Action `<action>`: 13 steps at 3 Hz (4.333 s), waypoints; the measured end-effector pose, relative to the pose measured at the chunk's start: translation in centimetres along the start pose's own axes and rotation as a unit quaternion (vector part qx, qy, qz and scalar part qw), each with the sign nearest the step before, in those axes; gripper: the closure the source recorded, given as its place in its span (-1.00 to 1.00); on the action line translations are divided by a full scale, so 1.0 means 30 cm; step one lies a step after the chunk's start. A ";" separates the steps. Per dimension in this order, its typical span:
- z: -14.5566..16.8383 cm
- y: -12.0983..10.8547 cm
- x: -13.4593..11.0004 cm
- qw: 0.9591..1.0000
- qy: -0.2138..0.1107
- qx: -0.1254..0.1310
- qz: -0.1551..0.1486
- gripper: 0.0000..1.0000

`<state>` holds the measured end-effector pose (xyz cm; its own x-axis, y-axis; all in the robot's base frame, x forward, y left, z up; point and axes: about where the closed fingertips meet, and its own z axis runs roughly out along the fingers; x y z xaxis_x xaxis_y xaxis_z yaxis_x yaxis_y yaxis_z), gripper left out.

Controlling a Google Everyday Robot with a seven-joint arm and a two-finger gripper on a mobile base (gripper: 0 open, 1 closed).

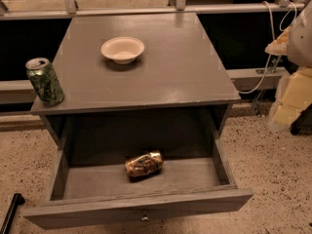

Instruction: Pick orange can from top drawer and place on counter

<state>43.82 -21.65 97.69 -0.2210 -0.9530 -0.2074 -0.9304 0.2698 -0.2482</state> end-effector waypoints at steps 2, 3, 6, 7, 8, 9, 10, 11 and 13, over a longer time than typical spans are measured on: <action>0.004 -0.003 -0.011 1.000 -0.003 -0.001 -0.004 -1.00; 0.086 0.018 -0.127 0.998 -0.029 -0.017 -0.050 -1.00; 0.443 0.294 -0.368 0.970 -0.112 -0.054 -0.209 -1.00; 0.562 0.334 -0.423 0.960 -0.130 -0.071 -0.238 -0.92; 0.672 0.360 -0.450 0.952 -0.123 -0.077 -0.271 -0.57; 0.863 0.371 -0.487 0.946 -0.096 -0.082 -0.298 -0.46; 0.961 0.355 -0.503 0.946 -0.084 -0.081 -0.302 -0.46; 1.119 0.333 -0.523 0.952 -0.069 -0.067 -0.290 -0.45; 1.297 0.336 -0.546 0.954 -0.066 -0.070 -0.283 -0.32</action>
Offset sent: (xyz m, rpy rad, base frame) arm 0.0053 0.0088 -0.0061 0.0123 0.0182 0.0325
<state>49.45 2.06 61.77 0.3596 -0.9120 -0.1975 -0.9214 -0.3136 -0.2296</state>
